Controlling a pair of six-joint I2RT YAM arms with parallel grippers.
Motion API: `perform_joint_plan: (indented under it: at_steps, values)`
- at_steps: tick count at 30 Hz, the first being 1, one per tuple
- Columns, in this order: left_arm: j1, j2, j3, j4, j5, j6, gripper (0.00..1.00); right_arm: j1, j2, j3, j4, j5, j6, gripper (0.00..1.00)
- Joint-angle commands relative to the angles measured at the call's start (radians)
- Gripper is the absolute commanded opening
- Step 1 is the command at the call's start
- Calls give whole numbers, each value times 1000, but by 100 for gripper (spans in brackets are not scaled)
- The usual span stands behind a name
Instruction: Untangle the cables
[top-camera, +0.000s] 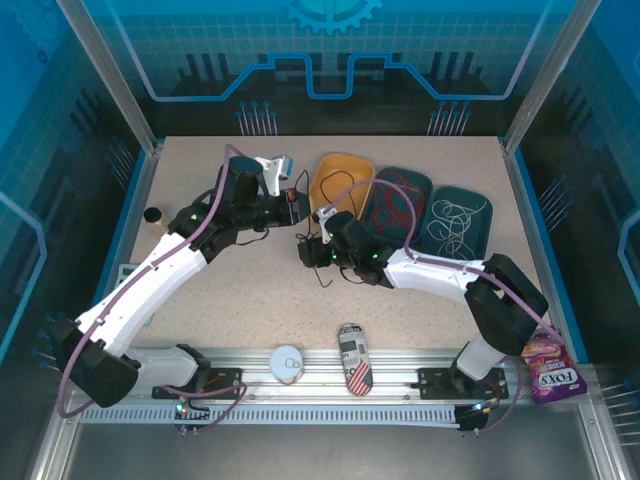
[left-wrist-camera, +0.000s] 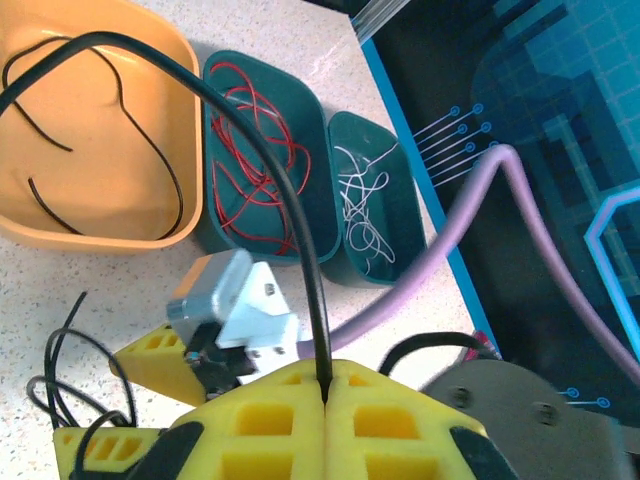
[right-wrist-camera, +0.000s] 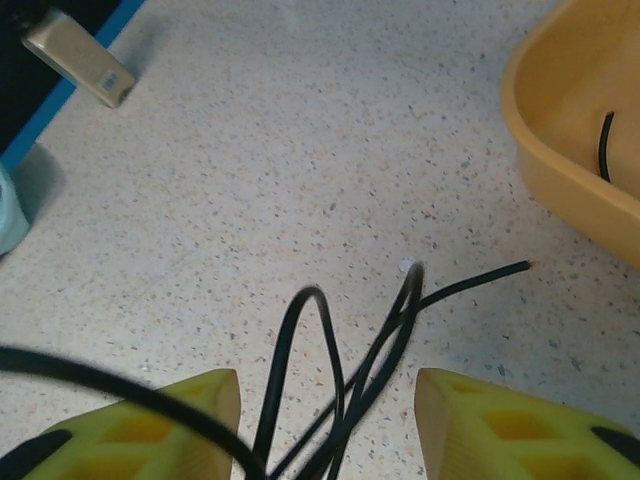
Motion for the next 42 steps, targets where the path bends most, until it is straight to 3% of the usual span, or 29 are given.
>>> perform_joint_plan:
  at_steps: [1,7,11,25,33,35,42]
  values:
    - [4,-52,9,13,9,-12,0,8,29,10,21,23,23,46]
    - [33,-101,26,-22,-35,11,0,-14,45,-51,27,6,75,39]
    - [85,-145,16,-27,-51,6,0,-33,46,-90,27,-9,107,27]
    - [226,-225,16,-72,-66,27,0,-46,65,-91,-125,23,131,33]
    - [243,-203,46,-67,-25,37,0,-45,32,-91,-169,37,135,35]
    - [243,-187,46,-65,-13,41,0,-43,5,-116,-170,44,129,37]
    - [239,-60,127,-23,40,80,0,-38,-132,-131,-211,73,99,66]
